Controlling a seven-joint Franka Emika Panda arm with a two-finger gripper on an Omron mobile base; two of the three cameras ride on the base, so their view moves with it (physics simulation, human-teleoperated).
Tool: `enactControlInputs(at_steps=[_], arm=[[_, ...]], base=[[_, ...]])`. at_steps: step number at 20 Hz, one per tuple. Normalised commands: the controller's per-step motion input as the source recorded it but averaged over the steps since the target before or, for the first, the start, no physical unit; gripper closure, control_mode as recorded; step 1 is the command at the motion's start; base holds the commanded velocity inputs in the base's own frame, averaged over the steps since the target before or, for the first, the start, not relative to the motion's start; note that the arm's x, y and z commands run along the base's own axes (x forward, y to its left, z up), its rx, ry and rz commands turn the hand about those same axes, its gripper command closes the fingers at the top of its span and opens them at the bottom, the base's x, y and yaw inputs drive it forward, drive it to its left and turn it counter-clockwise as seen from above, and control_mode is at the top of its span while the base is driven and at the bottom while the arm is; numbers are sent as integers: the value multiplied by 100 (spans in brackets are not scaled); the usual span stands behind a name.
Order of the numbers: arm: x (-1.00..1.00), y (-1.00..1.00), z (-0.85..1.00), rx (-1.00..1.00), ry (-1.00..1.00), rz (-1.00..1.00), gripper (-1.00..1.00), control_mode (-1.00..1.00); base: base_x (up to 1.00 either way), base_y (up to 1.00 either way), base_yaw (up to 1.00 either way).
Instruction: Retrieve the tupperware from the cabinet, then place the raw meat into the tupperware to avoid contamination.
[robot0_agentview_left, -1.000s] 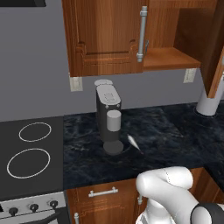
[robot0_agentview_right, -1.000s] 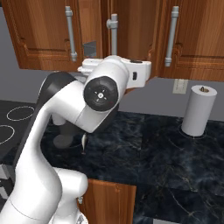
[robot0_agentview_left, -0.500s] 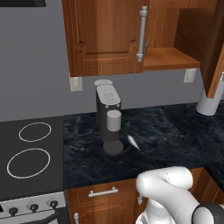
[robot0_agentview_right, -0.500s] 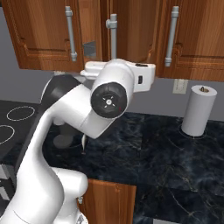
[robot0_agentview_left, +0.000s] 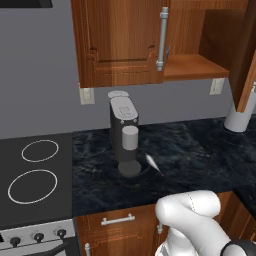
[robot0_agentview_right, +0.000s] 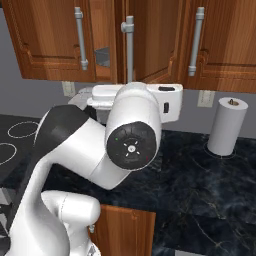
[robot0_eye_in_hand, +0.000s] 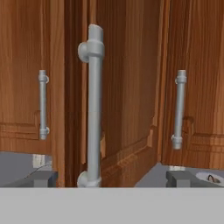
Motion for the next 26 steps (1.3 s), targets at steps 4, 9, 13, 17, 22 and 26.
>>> enactControlInputs(at_steps=[4, 9, 13, 17, 22, 26], arm=[[-72, 30, -18, -15, 0, 6, -100, -100], [-73, 48, -37, -25, 0, 7, -100, -100], [-67, 62, -54, -39, 3, 8, -100, -100], [-57, 68, -56, -44, 4, 8, -100, -100], [-32, 67, -10, -37, -7, 11, -100, -100], [-21, 63, 4, -32, -17, 11, -100, -100]], base=[[0, 0, 0], [0, 0, 0], [0, 0, 0], [0, 0, 0], [0, 0, 0], [0, 0, 0]])
